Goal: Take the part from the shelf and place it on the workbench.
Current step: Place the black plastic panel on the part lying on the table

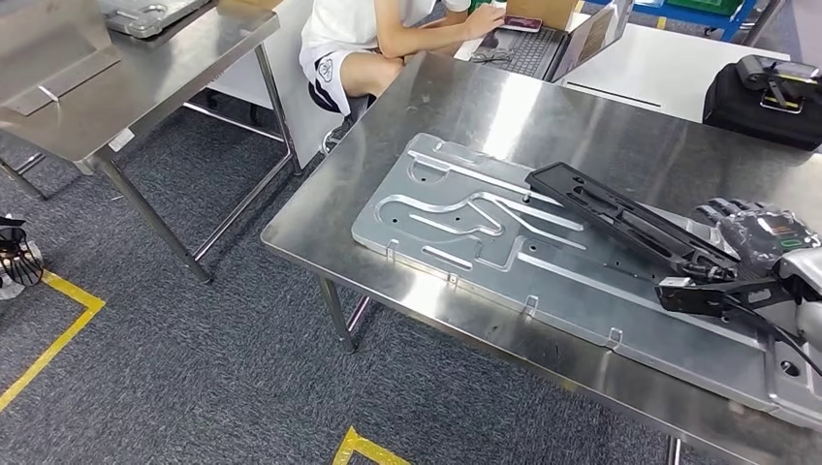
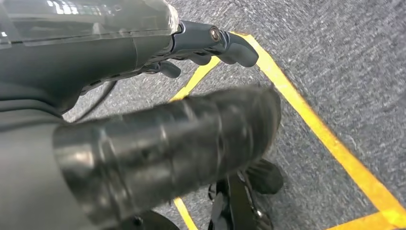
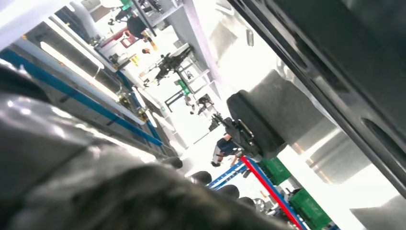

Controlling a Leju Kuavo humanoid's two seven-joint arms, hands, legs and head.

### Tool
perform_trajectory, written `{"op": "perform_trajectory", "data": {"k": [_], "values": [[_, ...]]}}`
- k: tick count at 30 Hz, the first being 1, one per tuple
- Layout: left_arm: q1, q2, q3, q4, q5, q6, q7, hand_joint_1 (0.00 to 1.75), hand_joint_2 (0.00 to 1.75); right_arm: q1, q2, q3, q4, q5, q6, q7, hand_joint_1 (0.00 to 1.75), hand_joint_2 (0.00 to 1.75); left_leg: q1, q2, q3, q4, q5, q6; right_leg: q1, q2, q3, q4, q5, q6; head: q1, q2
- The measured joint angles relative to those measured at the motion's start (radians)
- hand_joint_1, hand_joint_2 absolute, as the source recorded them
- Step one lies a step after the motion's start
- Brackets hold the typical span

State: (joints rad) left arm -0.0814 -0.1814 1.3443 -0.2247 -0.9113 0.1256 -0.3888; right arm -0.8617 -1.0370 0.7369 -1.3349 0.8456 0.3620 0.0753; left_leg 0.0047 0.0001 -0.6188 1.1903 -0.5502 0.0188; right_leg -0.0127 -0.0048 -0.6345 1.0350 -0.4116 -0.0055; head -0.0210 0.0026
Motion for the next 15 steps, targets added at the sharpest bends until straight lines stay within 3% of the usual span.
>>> {"op": "perform_trajectory", "data": {"k": [2,3,6,7,9,11,12,13,15], "values": [[-0.002,0.001,0.0,0.0,0.0,0.0,0.0,0.0,0.0,0.001,-0.009,-0.01,-0.007,0.0,0.001,0.0,0.0,0.0,-0.003,-0.002,0.066,-0.117,0.033,0.007,0.003,0.0,-0.009,0.008,0.005,0.008,0.0,0.0],[-0.003,0.002,0.0,0.0,0.0,-0.001,0.0,0.0,0.0,0.002,-0.013,-0.014,-0.011,0.0,0.002,0.001,0.0,0.0,-0.004,-0.003,0.078,-0.144,0.038,0.011,0.004,0.0,-0.012,0.01,0.008,0.013,0.0,0.0],[-0.004,0.002,0.0,0.0,0.0,-0.001,0.0,0.0,0.0,0.01,-0.023,-0.021,-0.019,-0.006,0.005,0.001,0.0,0.0,-0.007,-0.003,0.069,-0.156,0.06,0.027,0.001,0.001,-0.016,0.006,0.019,0.033,0.001,0.0],[-0.005,0.002,0.0,0.0,-0.001,-0.001,0.0,0.0,0.0,0.014,-0.028,-0.023,-0.021,-0.008,0.005,0.001,0.0,0.0,-0.006,-0.002,0.065,-0.16,0.07,0.034,-0.001,0.002,-0.022,0.015,0.005,0.038,0.001,0.0],[-0.006,0.002,0.0,0.0,-0.002,-0.002,0.0,0.0,0.0,0.023,-0.038,-0.028,-0.025,-0.013,0.006,0.003,0.0,0.0,-0.003,0.002,0.047,-0.166,0.092,0.043,-0.004,0.003,-0.05,0.088,-0.071,0.046,0.001,0.0],[-0.005,0.003,0.0,0.0,-0.003,-0.004,0.0,0.0,0.0,0.035,-0.045,-0.033,-0.029,-0.014,0.006,0.005,0.0,0.0,-0.004,0.003,0.021,-0.166,0.111,0.047,-0.005,0.003,-0.084,0.213,-0.158,0.053,0.002,0.0],[-0.005,0.003,0.0,0.0,-0.003,-0.005,0.0,0.0,0.0,0.043,-0.047,-0.034,-0.031,-0.014,0.006,0.006,0.0,0.0,-0.005,0.003,0.009,-0.165,0.119,0.046,-0.005,0.003,-0.088,0.258,-0.176,0.054,0.002,0.0],[-0.005,0.003,0.0,0.0,-0.003,-0.006,0.0,0.0,0.0,0.051,-0.049,-0.034,-0.033,-0.015,0.006,0.007,0.0,0.0,-0.005,0.003,-0.004,-0.164,0.128,0.046,-0.005,0.003,-0.076,0.27,-0.173,0.055,0.002,0.0],[-0.005,0.003,0.0,0.0,-0.004,-0.009,0.0,0.0,0.0,0.059,-0.053,-0.037,-0.038,-0.015,0.006,0.009,0.0,0.0,-0.005,0.003,-0.024,-0.161,0.143,0.043,-0.005,0.003,0.004,0.184,-0.13,0.053,0.002,0.0]]}}
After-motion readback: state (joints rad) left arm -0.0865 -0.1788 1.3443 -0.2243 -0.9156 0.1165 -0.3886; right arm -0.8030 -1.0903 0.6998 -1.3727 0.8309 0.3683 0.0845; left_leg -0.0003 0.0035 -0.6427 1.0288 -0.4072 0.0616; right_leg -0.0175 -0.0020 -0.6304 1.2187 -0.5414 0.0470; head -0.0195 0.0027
